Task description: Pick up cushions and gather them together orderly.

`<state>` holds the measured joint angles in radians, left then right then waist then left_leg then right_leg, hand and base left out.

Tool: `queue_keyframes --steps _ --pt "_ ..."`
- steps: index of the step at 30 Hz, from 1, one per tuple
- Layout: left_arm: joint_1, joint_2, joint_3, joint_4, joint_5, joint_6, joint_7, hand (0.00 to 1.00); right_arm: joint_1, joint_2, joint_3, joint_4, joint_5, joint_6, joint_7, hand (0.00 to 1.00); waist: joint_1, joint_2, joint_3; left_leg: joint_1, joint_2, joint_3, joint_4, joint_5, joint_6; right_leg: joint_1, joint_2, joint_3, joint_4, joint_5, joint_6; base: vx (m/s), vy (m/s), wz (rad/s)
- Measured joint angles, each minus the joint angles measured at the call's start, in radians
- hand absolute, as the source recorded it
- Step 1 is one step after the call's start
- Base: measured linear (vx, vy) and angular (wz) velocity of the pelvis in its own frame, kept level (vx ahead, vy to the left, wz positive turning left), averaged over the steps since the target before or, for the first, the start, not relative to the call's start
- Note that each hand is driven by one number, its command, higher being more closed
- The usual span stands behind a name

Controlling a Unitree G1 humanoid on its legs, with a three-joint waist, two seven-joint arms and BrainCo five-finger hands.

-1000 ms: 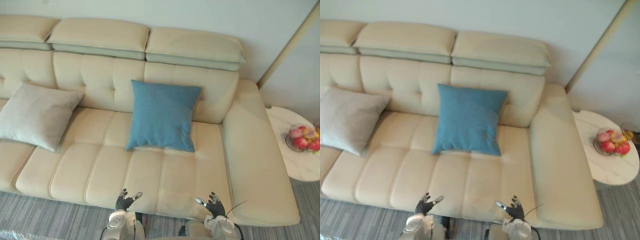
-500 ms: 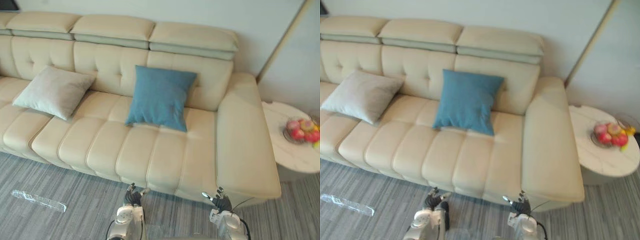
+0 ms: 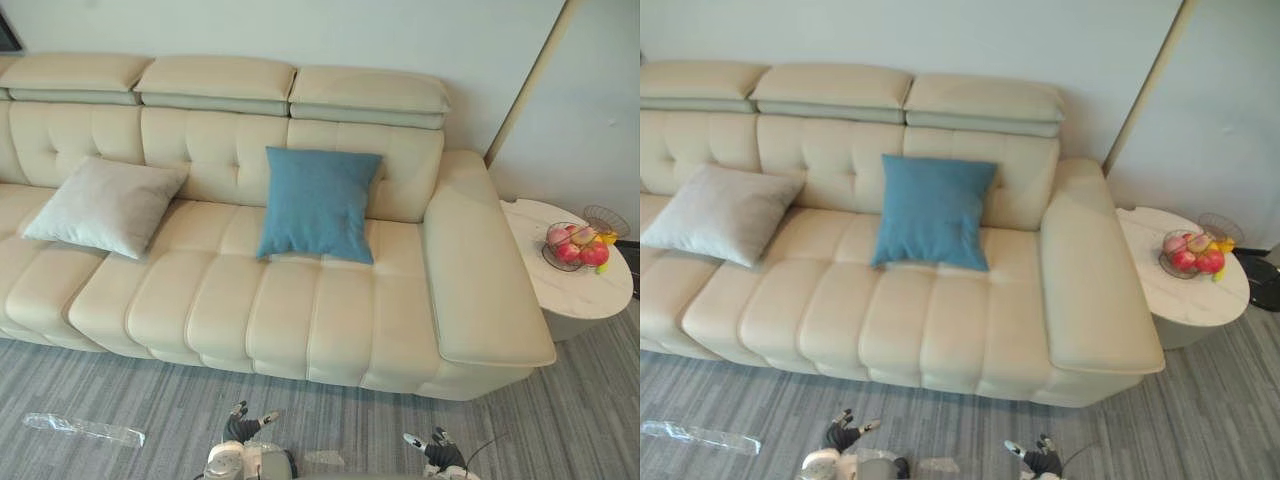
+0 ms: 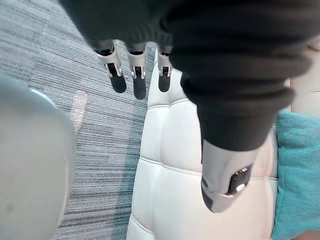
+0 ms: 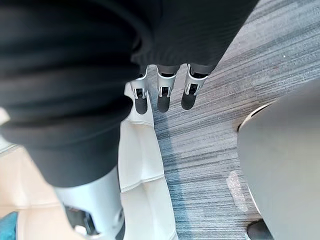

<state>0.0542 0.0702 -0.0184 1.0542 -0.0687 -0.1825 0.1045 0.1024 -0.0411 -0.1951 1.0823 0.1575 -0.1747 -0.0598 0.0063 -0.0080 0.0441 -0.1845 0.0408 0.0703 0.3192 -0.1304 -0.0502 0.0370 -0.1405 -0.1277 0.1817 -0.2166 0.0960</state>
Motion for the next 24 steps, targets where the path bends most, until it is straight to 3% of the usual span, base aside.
queue_keyframes --steps 10,11,19,23,24 --pt "0.006 0.023 0.002 0.027 0.019 0.001 -0.021 0.0 -0.003 0.003 -0.008 0.01 -0.002 0.007 0.002 0.0 -0.002 -0.017 -0.007 0.062 -0.016 -0.017 -0.116 0.067 0.001 0.033 -0.002 -0.004 -0.051 0.033 -0.007 -0.02 -0.008 0.02" --pt "0.006 0.033 0.011 0.058 0.047 0.002 -0.022 0.0 -0.04 0.001 0.013 0.042 -0.037 0.009 0.002 0.0 -0.018 -0.034 0.045 0.291 -0.034 -0.04 -0.422 0.151 -0.01 0.134 0.003 0.012 -0.092 0.094 -0.019 0.0 0.0 0.0" --pt "0.0 0.031 0.0 0.058 0.047 0.002 -0.022 0.0 -0.04 -0.003 0.012 0.03 -0.04 0.008 0.002 0.0 -0.021 -0.013 0.058 0.288 -0.037 -0.034 -0.423 0.162 0.0 0.122 -0.002 -0.003 -0.083 0.085 -0.008 -0.05 -0.035 -0.05" --pt "-0.009 0.032 -0.003 0.06 0.071 0.011 -0.023 0.0 -0.041 -0.003 0.012 0.028 -0.061 0.019 0.001 0.0 -0.023 -0.02 0.056 0.263 -0.056 -0.024 -0.423 0.172 -0.002 0.099 -0.026 -0.009 -0.079 0.02 0.009 -0.09 -0.065 -0.04" --pt "-0.015 0.028 -0.004 0.066 0.077 0.019 -0.024 0.0 -0.041 -0.007 0.009 0.009 -0.072 0.021 -0.001 0.0 -0.027 -0.006 0.065 0.255 -0.051 -0.02 -0.422 0.184 -0.003 0.088 -0.021 -0.012 -0.071 0.02 0.007 -0.1 -0.055 0.06"
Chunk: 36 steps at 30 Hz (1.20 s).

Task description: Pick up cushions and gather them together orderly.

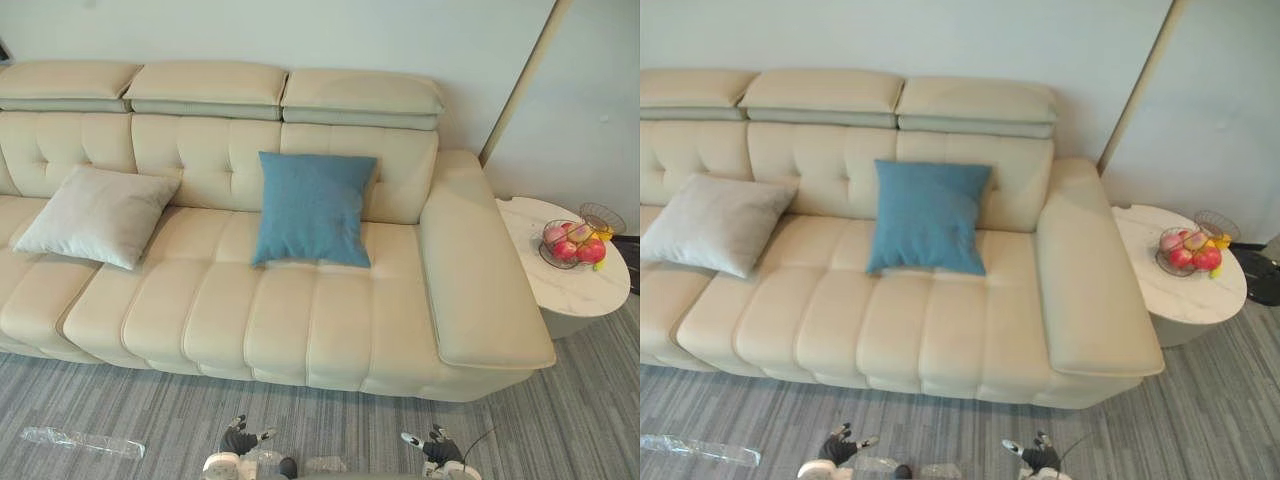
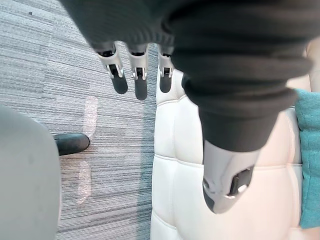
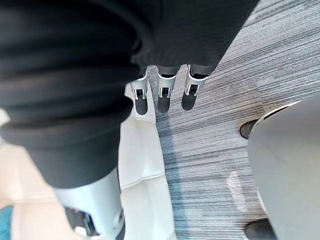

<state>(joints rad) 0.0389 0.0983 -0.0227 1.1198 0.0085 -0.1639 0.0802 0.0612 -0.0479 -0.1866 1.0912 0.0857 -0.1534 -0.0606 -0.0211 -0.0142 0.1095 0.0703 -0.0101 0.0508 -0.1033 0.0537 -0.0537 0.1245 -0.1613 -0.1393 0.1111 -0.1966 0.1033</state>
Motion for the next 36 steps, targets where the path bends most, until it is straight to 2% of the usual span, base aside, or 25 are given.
queue_keyframes --steps 1,5,7,9,10,11,12,13,14,15,17,19,20,21,24,25,26,27,28,30,31,32,33,34,36 --pt "-0.004 -0.004 0.002 0.001 0.001 0.003 0.0 0.0 0.001 -0.004 -0.001 -0.012 -0.008 0.005 0.0 0.0 -0.009 -0.001 0.01 0.001 0.005 0.005 0.0 0.002 -0.003 -0.003 0.004 0.005 0.007 0.0 0.0 -0.1 -0.051 0.0" --pt "-0.005 -0.008 0.004 -0.002 0.01 0.003 0.0 0.0 -0.002 -0.003 0.003 -0.02 -0.035 0.015 -0.006 0.0 -0.002 0.0 0.013 0.008 0.034 0.05 0.0 0.001 -0.017 -0.038 0.032 0.077 0.016 0.009 -0.013 -0.05 -0.037 -0.48" --pt "-0.005 -0.008 0.024 -0.002 0.011 0.004 -0.004 0.0 -0.003 -0.001 0.004 -0.034 -0.047 0.018 -0.007 0.0 -0.003 0.0 0.012 0.019 0.05 0.104 0.0 -0.008 -0.025 -0.06 0.047 0.132 0.017 0.017 -0.021 -0.02 -0.016 -0.9" --pt "-0.007 -0.012 0.07 -0.002 0.011 0.005 -0.004 0.0 -0.004 0.006 0.028 -0.052 -0.049 0.027 -0.008 0.0 -0.002 -0.01 0.012 0.037 0.076 0.22 0.002 -0.036 -0.038 -0.109 0.077 0.228 0.015 0.045 -0.029 -0.01 -0.005 -1.43" --pt "-0.006 -0.013 0.076 -0.002 0.011 0.006 -0.004 0.0 -0.011 0.008 0.039 -0.053 -0.049 0.027 -0.007 0.0 -0.002 -0.009 0.011 0.037 0.085 0.255 0.008 -0.043 -0.041 -0.127 0.085 0.232 0.011 0.061 -0.031 -0.03 0.002 -2.06" --pt "-0.007 -0.008 0.079 -0.008 0.013 0.007 -0.003 0.0 -0.044 0.007 0.076 -0.052 -0.065 0.027 -0.007 0.0 -0.002 -0.005 0.015 0.016 0.124 0.367 0.045 -0.061 -0.042 -0.177 0.087 0.141 -0.003 0.095 -0.08 -0.03 -0.025 -2.01" --pt "-0.005 -0.002 0.073 -0.008 0.016 0.015 -0.003 0.0 -0.071 0.001 0.104 -0.052 -0.08 0.027 -0.007 0.0 -0.007 -0.004 0.015 0.006 0.146 0.433 0.066 -0.076 -0.039 -0.205 0.051 -0.027 0.019 0.08 -0.139 0.01 -0.032 -2.46" --pt "-0.015 0.007 0.066 -0.009 0.019 0.02 -0.003 0.0 -0.082 0.0 0.121 -0.047 -0.087 0.027 -0.006 0.0 -0.01 -0.004 0.018 0.01 0.159 0.5 0.082 -0.075 -0.041 -0.23 -0.032 -0.271 0.072 0.086 -0.17 0.05 -0.048 -1.75" --pt "-0.019 0.013 0.067 -0.008 0.019 0.022 -0.002 0.0 -0.081 0.004 0.122 -0.046 -0.087 0.027 -0.006 0.0 -0.012 -0.012 0.019 0.017 0.162 0.523 0.096 -0.076 -0.041 -0.228 -0.06 -0.347 0.084 0.126 -0.182 0.1 -0.117 -1.84" --pt "-0.023 0.023 0.068 -0.008 0.019 0.025 0.001 0.0 -0.067 0.008 0.131 -0.047 -0.088 0.027 -0.004 0.0 -0.013 -0.018 0.016 0.027 0.174 0.546 0.134 -0.079 -0.042 -0.229 -0.062 -0.404 0.091 0.177 -0.144 0.1 -0.213 -1.64" --pt "-0.023 0.025 0.069 -0.007 0.022 0.025 0.003 0.0 -0.062 -0.005 0.135 -0.05 -0.088 0.027 0.0 0.0 -0.015 -0.013 0.014 0.052 0.205 0.582 0.221 -0.091 -0.038 -0.226 -0.045 -0.377 0.093 0.179 -0.145 0.06 -0.237 -1.56" --pt "-0.025 -0.003 0.07 -0.006 0.028 0.024 0.003 0.0 -0.055 -0.04 0.145 -0.05 -0.087 0.026 0.001 0.0 -0.024 0.027 0.01 0.077 0.235 0.627 0.244 -0.117 -0.05 -0.227 0.001 -0.368 0.058 0.179 -0.144 0.03 -0.174 -1.16" --pt "-0.026 -0.01 0.073 -0.006 0.028 0.024 0.002 0.0 -0.055 -0.045 0.147 -0.05 -0.088 0.027 0.001 0.0 -0.026 0.037 0.007 0.081 0.24 0.64 0.243 -0.12 -0.052 -0.227 0.011 -0.359 0.04 0.181 -0.139 0.04 -0.12 -1.1" --pt "-0.026 -0.023 0.076 -0.006 0.028 0.023 0.002 0.0 -0.059 -0.061 0.149 -0.05 -0.088 0.028 0.001 0.0 -0.026 0.057 0.001 0.095 0.252 0.669 0.244 -0.119 -0.054 -0.226 0.049 -0.316 -0.004 0.195 -0.12 0.02 -0.106 -0.93" --pt "-0.022 -0.036 0.099 0.003 0.027 0.028 -0.005 0.0 -0.044 -0.052 0.148 -0.051 -0.086 0.027 0.004 0.0 -0.031 0.04 0.005 0.097 0.329 0.704 0.397 -0.108 -0.072 -0.226 0.098 -0.251 -0.028 0.169 -0.132 -0.02 -0.14 -0.94" --pt "-0.01 -0.046 0.106 -0.003 0.027 0.033 -0.008 0.0 -0.04 -0.054 0.147 -0.051 -0.086 0.027 0.004 0.0 -0.031 0.039 0.004 0.074 0.39 0.699 0.532 -0.103 -0.065 -0.221 0.123 -0.22 -0.022 0.152 -0.141 -0.03 -0.126 -0.83" --pt "-0.009 -0.045 0.114 -0.011 0.027 0.032 -0.008 0.0 -0.039 -0.056 0.146 -0.051 -0.086 0.027 0.004 0.0 -0.031 0.043 0.007 0.057 0.418 0.676 0.598 -0.091 -0.047 -0.217 0.138 -0.203 -0.019 0.147 -0.148 0.07 -0.179 -1.12" --pt "-0.004 -0.043 0.119 -0.014 0.027 0.034 -0.008 0.0 -0.041 -0.062 0.149 -0.051 -0.086 0.027 0.004 0.0 -0.029 0.042 0.009 -0.006 0.447 0.549 0.742 -0.032 0.023 -0.206 0.164 -0.127 -0.011 0.144 -0.154 0.14 -0.115 -1.26" --pt "0.001 -0.044 0.123 -0.016 0.026 0.033 -0.008 0.0 -0.044 -0.071 0.148 -0.05 -0.086 0.027 0.004 0.0 -0.019 0.036 0.015 -0.04 0.41 0.434 0.794 -0.091 -0.004 -0.201 0.171 -0.065 -0.013 0.138 -0.168 0.23 -0.078 -1.67" --pt "0.002 -0.045 0.12 -0.024 0.025 0.032 -0.008 0.0 -0.063 -0.083 0.13 -0.03 -0.086 0.028 0.002 0.0 -0.006 0.039 0.023 -0.096 0.264 0.293 0.822 -0.271 -0.013 -0.191 0.178 0.086 -0.016 0.148 -0.197 0.22 0.009 -1.8" --pt "0.002 -0.045 0.116 -0.026 0.024 0.032 -0.008 0.0 -0.064 -0.088 0.123 -0.022 -0.086 0.028 0.001 0.0 -0.005 0.039 0.023 -0.112 0.231 0.279 0.815 -0.295 -0.002 -0.187 0.178 0.119 -0.017 0.151 -0.203 0.2 0.013 -1.84" --pt "0.001 -0.045 0.1 -0.029 0.016 0.028 -0.006 0.0 -0.066 -0.097 0.111 -0.012 -0.085 0.03 0.001 0.0 0.0 0.042 0.028 -0.147 0.159 0.238 0.763 -0.325 0.005 -0.169 0.182 0.187 -0.022 0.152 -0.203 0.15 0.025 -1.52" --pt "0.002 -0.045 0.098 -0.029 0.009 0.022 -0.006 0.0 -0.056 -0.103 0.109 -0.01 -0.086 0.031 0.0 0.0 0.004 0.045 0.031 -0.164 0.117 0.199 0.703 -0.331 -0.007 -0.156 0.187 0.229 -0.025 0.15 -0.2 0.18 0.073 -2.01" --pt "0.003 -0.054 0.103 -0.032 0.004 0.017 -0.005 0.0 -0.053 -0.105 0.103 -0.009 -0.085 0.035 0.0 0.0 0.012 0.054 0.033 -0.189 0.058 0.099 0.586 -0.331 -0.014 -0.15 0.207 0.313 -0.028 0.143 -0.189 0.15 0.129 -1.9" --pt "-0.003 -0.058 0.103 -0.042 0.003 0.016 -0.005 0.0 -0.063 -0.097 0.09 -0.013 -0.084 0.036 0.0 0.0 0.024 0.064 0.036 -0.224 0.017 -0.043 0.445 -0.307 -0.017 -0.15 0.234 0.404 -0.031 0.143 -0.188 0.15 0.179 -2.13"
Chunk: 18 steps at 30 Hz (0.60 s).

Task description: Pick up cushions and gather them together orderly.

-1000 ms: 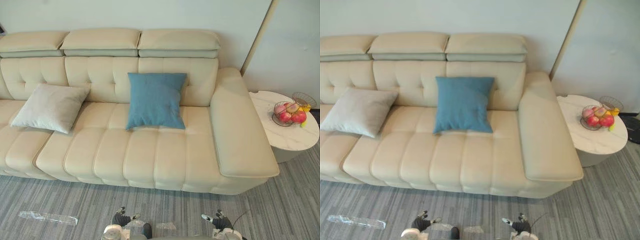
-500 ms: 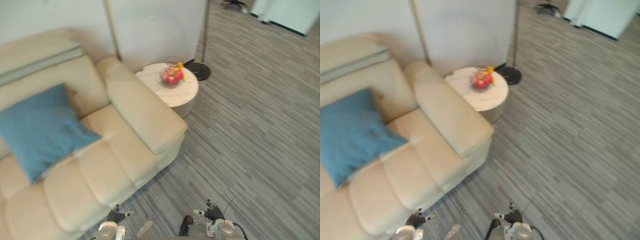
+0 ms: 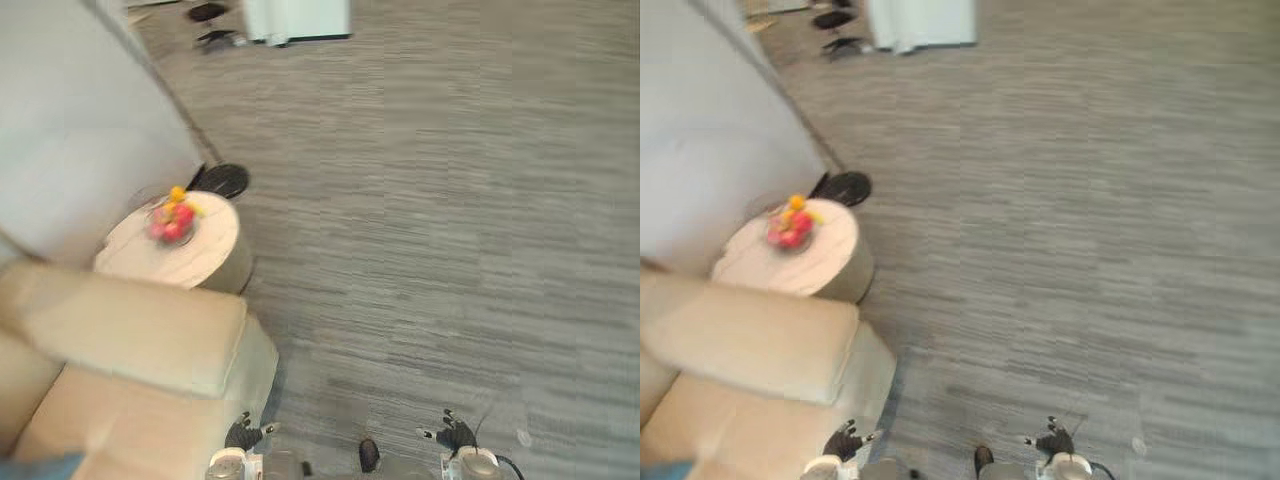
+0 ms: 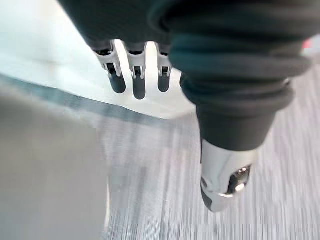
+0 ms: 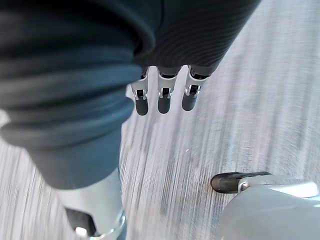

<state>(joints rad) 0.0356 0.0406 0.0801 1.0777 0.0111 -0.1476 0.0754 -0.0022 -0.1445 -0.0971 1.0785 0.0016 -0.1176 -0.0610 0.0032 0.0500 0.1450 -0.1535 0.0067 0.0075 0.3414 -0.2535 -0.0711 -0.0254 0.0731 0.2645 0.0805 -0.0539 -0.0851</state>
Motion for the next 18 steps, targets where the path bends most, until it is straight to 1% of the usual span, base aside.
queue_keyframes --steps 1,2,3,4,5,6,7,8,9,10,11,12,13,14,15,16,17,18 --pt "-0.001 -0.014 0.004 0.0 0.0 0.001 0.0 0.0 0.001 0.006 0.0 -0.006 0.0 -0.001 0.0 0.0 0.0 0.014 0.002 -0.004 0.009 -0.077 -0.081 0.028 -0.005 0.003 0.025 0.043 -0.001 -0.001 0.001 0.15 0.208 -1.86" --pt "-0.001 -0.015 0.009 0.001 0.0 0.001 0.0 0.0 0.004 0.008 -0.001 -0.007 0.001 -0.002 0.0 0.0 -0.001 0.023 0.003 -0.004 0.02 -0.099 -0.1 0.048 -0.006 0.007 0.04 0.056 0.001 -0.002 0.003 0.19 0.248 -1.85" --pt "-0.002 -0.023 0.017 0.005 -0.003 0.002 -0.002 0.0 0.015 0.02 -0.017 -0.013 0.009 -0.003 -0.001 0.0 0.0 0.041 0.001 0.016 0.041 -0.082 -0.084 0.118 0.011 0.022 0.06 0.091 0.005 -0.013 0.023 0.26 0.309 -1.57" --pt "-0.004 -0.014 0.022 0.002 -0.013 0.002 -0.004 0.0 0.026 0.031 -0.02 -0.026 0.017 -0.005 -0.005 0.0 0.0 0.022 -0.001 0.032 0.044 -0.019 -0.099 0.101 0.021 0.02 0.046 0.102 0.033 -0.028 0.051 0.24 0.251 -1.42" --pt "-0.006 -0.011 0.021 -0.003 -0.013 0.003 -0.005 0.0 0.031 0.039 -0.021 -0.036 0.018 -0.005 -0.005 0.0 0.0 0.005 0.001 0.044 0.043 0.004 -0.107 0.097 0.023 0.012 0.036 0.099 0.052 -0.04 0.06 0.22 0.208 -1.11" --pt "-0.007 -0.005 0.02 -0.012 -0.013 0.003 -0.008 0.0 0.049 0.061 -0.029 -0.045 0.019 -0.01 -0.006 0.0 0.001 -0.013 -0.002 0.07 0.039 0.053 -0.124 0.086 0.025 -0.025 0.019 0.069 0.119 -0.078 0.07 0.24 0.154 -1.05" --pt "-0.01 -0.001 0.022 -0.017 -0.015 0.007 -0.012 0.0 0.05 0.079 -0.037 -0.043 0.019 -0.009 -0.005 0.0 0.009 -0.028 -0.004 0.098 0.04 0.119 -0.133 0.084 0.035 -0.062 0.003 -0.003 0.202 -0.12 0.085 0.28 0.143 -1.26" --pt "-0.011 0.001 0.021 -0.019 -0.015 0.006 -0.012 0.0 0.049 0.083 -0.038 -0.042 0.019 -0.011 -0.001 0.0 0.022 -0.032 -0.004 0.122 0.036 0.157 -0.137 0.08 0.037 -0.083 -0.012 -0.054 0.246 -0.142 0.104 0.2 0.079 -1.08" --pt "-0.012 0.002 0.02 -0.017 -0.015 0.007 -0.013 0.0 0.047 0.083 -0.038 -0.041 0.02 -0.011 0.001 0.0 0.025 -0.034 -0.003 0.133 0.035 0.18 -0.143 0.079 0.037 -0.093 -0.021 -0.085 0.263 -0.152 0.116 0.19 0.067 -1.05" --pt "-0.016 0.002 0.007 -0.009 -0.015 0.007 -0.012 0.0 0.038 0.081 -0.039 -0.037 0.02 -0.01 0.002 0.0 0.018 -0.032 0.002 0.167 0.036 0.239 -0.164 0.079 0.037 -0.12 -0.06 -0.236 0.291 -0.165 0.131 0.19 0.038 -1.02" --pt "-0.02 0.009 -0.02 0.001 -0.017 0.01 -0.011 0.0 0.032 0.081 -0.039 -0.036 0.02 -0.01 0.002 0.0 0.01 -0.029 0.006 0.192 0.038 0.276 -0.183 0.079 0.037 -0.123 -0.109 -0.413 0.275 -0.168 0.124 0.23 0.031 -0.97" --pt "-0.021 0.01 -0.026 0.003 -0.017 0.01 -0.011 0.0 0.03 0.08 -0.038 -0.034 0.02 -0.01 0.002 0.0 0.008 -0.029 0.006 0.2 0.039 0.289 -0.189 0.079 0.038 -0.123 -0.119 -0.457 0.267 -0.17 0.116 0.26 -0.063 -1.0" --pt "-0.027 0.013 -0.045 0.017 -0.027 0.013 -0.011 0.0 0.019 0.074 -0.038 -0.026 0.019 -0.009 0.002 0.0 0.004 -0.03 0.007 0.229 0.053 0.322 -0.217 0.076 0.036 -0.109 -0.134 -0.596 0.217 -0.146 0.07 0.18 -0.066 -0.78" --pt "-0.028 0.015 -0.05 0.02 -0.031 0.015 -0.011 0.0 0.017 0.074 -0.037 -0.026 0.019 -0.009 0.001 0.0 0.004 -0.028 0.008 0.234 0.058 0.324 -0.224 0.075 0.035 -0.11 -0.128 -0.612 0.207 -0.138 0.062 0.29 -0.157 -1.07" --pt "-0.036 0.015 -0.058 0.027 -0.033 0.021 -0.012 0.0 0.009 0.073 -0.038 -0.013 0.02 -0.01 0.001 0.0 0.003 -0.017 0.013 0.247 0.075 0.342 -0.238 0.075 0.034 -0.107 -0.104 -0.611 0.206 -0.119 0.064 0.21 -0.133 -0.65" --pt "-0.039 0.013 -0.06 0.028 -0.034 0.023 -0.013 0.0 0.004 0.07 -0.041 -0.008 0.023 -0.01 0.001 0.0 0.002 -0.012 0.016 0.253 0.081 0.346 -0.24 0.075 0.034 -0.112 -0.1 -0.612 0.216 -0.116 0.068 0.29 -0.193 -0.98" --pt "-0.056 -0.001 -0.061 0.039 -0.033 0.028 -0.014 0.0 -0.027 0.053 -0.051 0.0 0.042 -0.009 0.001 0.0 -0.002 0.018 0.043 0.3 0.12 0.363 -0.252 0.076 0.032 -0.174 -0.099 -0.658 0.358 -0.12 0.087 0.18 -0.145 -0.82" --pt "-0.061 -0.01 -0.061 0.046 -0.032 0.028 -0.014 0.0 -0.033 0.047 -0.053 -0.007 0.043 -0.01 -0.001 0.0 -0.008 0.026 0.048 0.331 0.144 0.379 -0.257 0.076 0.031 -0.187 -0.11 -0.707 0.333 -0.162 0.07 0.23 -0.161 -0.79"
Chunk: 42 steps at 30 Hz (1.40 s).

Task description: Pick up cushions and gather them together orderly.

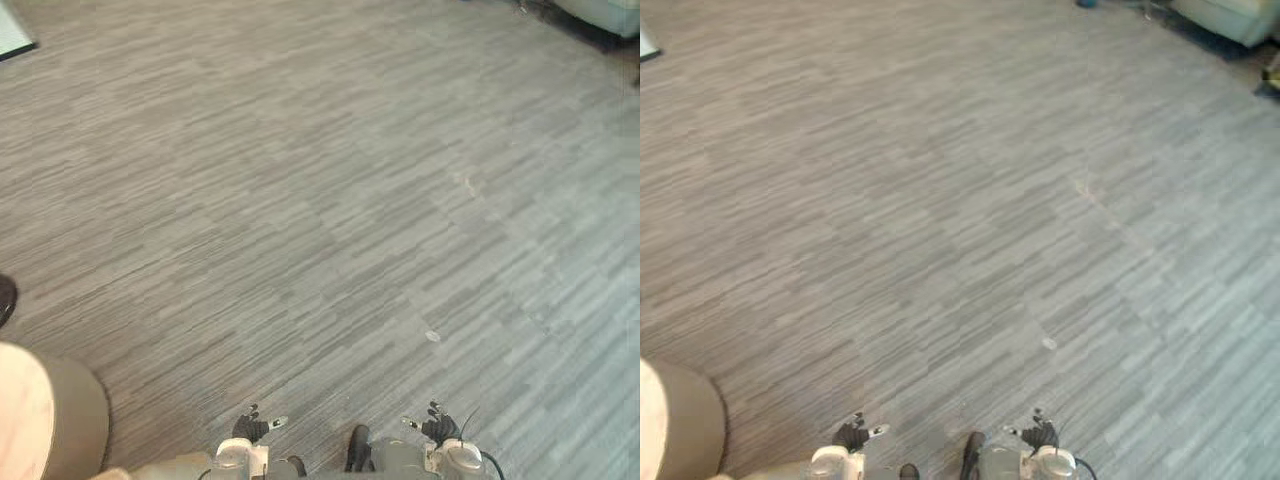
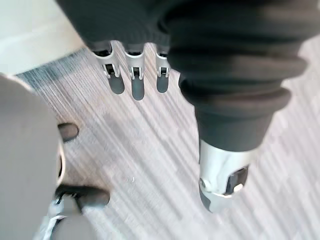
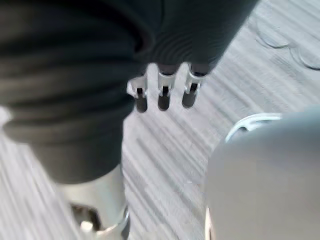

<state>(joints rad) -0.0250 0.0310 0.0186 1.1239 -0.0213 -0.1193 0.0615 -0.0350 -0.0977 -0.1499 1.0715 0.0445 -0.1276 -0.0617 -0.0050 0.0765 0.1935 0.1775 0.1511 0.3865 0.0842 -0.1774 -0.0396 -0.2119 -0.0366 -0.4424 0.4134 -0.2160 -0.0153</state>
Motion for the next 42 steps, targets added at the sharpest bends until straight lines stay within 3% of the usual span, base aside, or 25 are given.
queue_keyframes --steps 1,2,6,7,8,9,10,12,16,18,19,20,22,24,25,26,28,30,33,35,37,38,39,40,42 --pt "0.0 0.003 0.0 0.008 0.0 0.0 0.0 0.0 0.006 0.007 0.001 -0.001 0.0 0.0 0.0 0.0 -0.002 -0.007 0.0 0.014 -0.002 0.008 0.0 -0.002 -0.004 -0.005 -0.036 -0.02 -0.056 0.029 0.008 0.22 -0.139 -0.41" --pt "0.0 0.012 0.002 0.008 0.0 -0.001 0.001 0.0 0.021 0.016 -0.007 -0.006 0.006 -0.002 0.001 0.0 -0.005 -0.039 -0.013 0.043 -0.012 0.015 -0.003 -0.026 -0.045 -0.013 -0.073 -0.04 -0.082 0.096 -0.026 0.26 -0.138 -0.29" --pt "0.0 -0.006 0.006 0.007 0.001 -0.001 -0.004 0.0 0.018 0.015 -0.025 0.001 0.02 0.0 0.001 0.0 -0.01 -0.021 -0.02 0.028 0.06 0.008 0.095 -0.032 -0.089 -0.006 -0.009 -0.017 -0.058 0.021 -0.043 0.29 -0.253 -0.27" --pt "-0.005 -0.01 0.023 0.002 0.001 0.0 -0.006 0.0 0.024 0.014 -0.027 0.006 0.039 0.0 0.001 0.0 -0.013 -0.02 -0.019 -0.06 0.112 -0.038 0.329 -0.036 -0.098 0.04 0.02 -0.01 -0.106 0.015 -0.049 0.34 -0.308 -0.21" --pt "-0.005 -0.013 0.031 0.0 0.001 0.0 -0.006 0.0 0.026 0.014 -0.028 0.004 0.04 0.0 0.001 0.0 -0.013 -0.019 -0.018 -0.078 0.123 -0.05 0.379 -0.029 -0.097 0.053 0.028 -0.005 -0.117 0.016 -0.052 0.31 -0.231 -0.25" --pt "0.001 -0.023 0.079 -0.026 0.0 -0.001 -0.006 0.0 0.038 0.016 -0.031 0.0 0.046 0.0 0.0 0.0 -0.007 -0.003 -0.007 -0.179 0.188 -0.123 0.662 0.03 -0.066 0.144 0.074 0.011 -0.184 0.023 -0.072 0.33 -0.184 -0.61" --pt "0.01 -0.026 0.103 -0.055 -0.001 -0.004 -0.005 0.0 0.048 0.013 -0.03 0.0 0.045 0.001 -0.001 0.0 0.003 -0.003 0.007 -0.256 0.217 -0.176 0.913 0.02 -0.059 0.237 0.108 0.054 -0.224 0.009 -0.096 0.33 -0.143 -0.76" --pt "0.016 -0.025 0.099 -0.081 -0.004 -0.006 -0.003 0.0 0.054 0.018 -0.03 0.006 0.047 0.002 -0.001 0.0 0.015 -0.013 0.006 -0.336 0.189 -0.185 0.999 -0.022 -0.068 0.316 0.11 0.12 -0.265 0.003 -0.101 0.33 -0.046 -1.05" --pt "0.0 -0.013 0.044 -0.107 -0.01 -0.023 0.004 0.0 0.047 0.023 -0.041 0.01 0.084 0.002 -0.002 0.0 0.026 -0.031 0.015 -0.49 0.069 -0.159 0.693 -0.078 -0.036 0.39 0.062 0.242 -0.327 0.004 -0.085 0.41 0.101 -0.99" --pt "-0.004 -0.009 0.02 -0.113 -0.01 -0.027 0.007 0.0 0.058 0.019 -0.052 0.011 0.086 0.001 -0.01 0.0 0.042 -0.043 0.02 -0.49 -0.057 -0.272 0.269 0.014 -0.039 0.422 0.016 0.319 -0.356 -0.019 -0.037 0.42 0.224 -1.14" --pt "-0.003 -0.008 0.004 -0.112 -0.011 -0.029 0.009 0.0 0.063 0.017 -0.052 0.013 0.085 0.002 -0.018 0.0 0.054 -0.041 0.017 -0.486 -0.078 -0.327 0.187 0.132 -0.045 0.442 0.011 0.355 -0.369 -0.036 -0.01 0.42 0.253 -1.0" --pt "-0.003 -0.008 0.0 -0.112 -0.01 -0.029 0.01 0.0 0.064 0.019 -0.052 0.013 0.085 0.002 -0.019 0.0 0.058 -0.049 0.015 -0.478 -0.085 -0.337 0.182 0.17 -0.032 0.448 0.005 0.372 -0.373 -0.04 -0.003 0.48 0.237 -0.69" --pt "-0.017 0.016 -0.001 -0.107 -0.01 -0.027 0.013 0.0 0.072 0.058 -0.054 0.012 0.084 0.001 -0.019 0.0 0.044 -0.102 -0.004 -0.49 -0.129 -0.32 0.242 0.125 0.007 0.454 -0.051 0.395 -0.363 -0.035 0.026 0.52 0.192 -0.29" --pt "-0.019 0.021 0.001 -0.105 -0.01 -0.026 0.012 0.0 0.077 0.059 -0.057 0.012 0.083 0.003 -0.018 0.0 0.057 -0.105 -0.004 -0.469 -0.118 -0.277 0.327 0.047 0.012 0.432 -0.063 0.439 -0.233 -0.044 0.043 0.49 0.203 -0.44" --pt "-0.018 0.018 0.0 -0.089 -0.01 -0.023 0.012 0.0 0.075 0.058 -0.065 0.009 0.082 0.002 -0.017 0.0 0.063 -0.104 -0.005 -0.406 -0.114 -0.238 0.324 0.005 0.023 0.379 -0.07 0.472 -0.05 -0.047 0.051 0.43 0.192 -0.77" --pt "-0.017 0.03 -0.018 -0.067 -0.01 -0.019 0.012 0.0 0.073 0.059 -0.059 0.007 0.082 -0.001 -0.014 0.0 0.059 -0.102 -0.008 -0.328 -0.123 -0.224 0.285 -0.033 0.033 0.273 -0.091 0.464 0.21 -0.017 0.141 0.43 0.192 -0.72" --pt "-0.018 0.04 -0.034 -0.04 -0.009 -0.015 0.014 0.0 0.072 0.057 -0.06 0.005 0.082 -0.003 -0.008 0.0 0.051 -0.103 -0.009 -0.262 -0.131 -0.211 0.25 -0.047 0.037 0.196 -0.111 0.438 0.39 -0.041 0.151 0.38 0.106 -0.25" --pt "-0.021 0.052 -0.078 -0.009 -0.01 0.0 0.015 0.0 0.069 0.045 -0.048 0.001 0.084 -0.006 -0.003 0.0 0.025 -0.091 -0.009 -0.098 -0.123 -0.193 0.115 -0.049 0.038 0.095 -0.155 0.214 0.387 -0.117 0.058 0.53 0.072 -0.12" --pt "-0.009 0.051 -0.078 -0.008 -0.01 0.001 0.015 0.0 0.051 0.043 -0.039 -0.002 0.084 -0.01 0.002 0.0 0.015 -0.082 -0.012 -0.027 -0.082 -0.158 0.048 -0.05 0.025 0.013 -0.122 0.104 0.201 -0.113 0.042 0.33 -0.028 -0.19" --pt "-0.004 0.047 -0.078 -0.009 -0.01 0.001 0.015 0.0 0.044 0.041 -0.04 -0.011 0.085 -0.011 0.001 0.0 0.004 -0.075 -0.012 0.015 -0.052 -0.137 0.008 -0.059 0.006 -0.053 -0.091 0.07 0.05 -0.039 0.03 0.53 -0.13 -0.2" --pt "-0.001 0.038 -0.082 -0.009 -0.01 0.001 0.015 0.0 0.041 0.039 -0.04 -0.028 0.085 -0.01 0.001 0.0 -0.01 -0.08 -0.014 0.078 -0.032 -0.129 -0.01 -0.081 -0.027 -0.101 -0.057 0.092 -0.17 0.204 0.011 0.57 -0.218 -0.09" --pt "0.0 0.037 -0.083 -0.007 -0.01 0.001 0.014 0.0 0.044 0.039 -0.04 -0.027 0.085 -0.01 0.001 0.0 -0.01 -0.08 -0.015 0.085 -0.032 -0.134 -0.009 -0.084 -0.034 -0.096 -0.055 0.1 -0.171 0.254 -0.01 0.45 -0.184 -0.08" --pt "-0.004 0.02 -0.079 -0.001 -0.009 0.001 0.014 0.0 0.041 0.023 -0.044 -0.027 0.083 -0.01 0.0 0.0 -0.008 -0.05 -0.021 0.101 0.002 -0.146 0.018 -0.09 -0.044 -0.087 -0.027 0.095 -0.138 0.247 -0.046 0.55 -0.254 -0.12" --pt "-0.01 0.0 -0.075 -0.004 0.0 -0.002 0.011 0.0 0.037 0.012 -0.054 -0.026 0.081 -0.009 0.0 0.0 -0.007 -0.021 -0.023 0.039 0.033 -0.184 0.187 -0.078 -0.065 -0.08 -0.008 0.098 -0.1 0.177 -0.062 0.66 -0.32 -0.15" --pt "-0.02 -0.023 -0.033 -0.008 -0.001 -0.001 0.012 0.0 0.037 0.011 -0.063 -0.034 0.08 -0.008 0.0 0.0 -0.01 0.002 -0.011 -0.067 0.071 -0.238 0.476 -0.015 -0.098 -0.02 0.016 0.106 -0.11 0.136 -0.073 0.54 -0.24 -0.3"
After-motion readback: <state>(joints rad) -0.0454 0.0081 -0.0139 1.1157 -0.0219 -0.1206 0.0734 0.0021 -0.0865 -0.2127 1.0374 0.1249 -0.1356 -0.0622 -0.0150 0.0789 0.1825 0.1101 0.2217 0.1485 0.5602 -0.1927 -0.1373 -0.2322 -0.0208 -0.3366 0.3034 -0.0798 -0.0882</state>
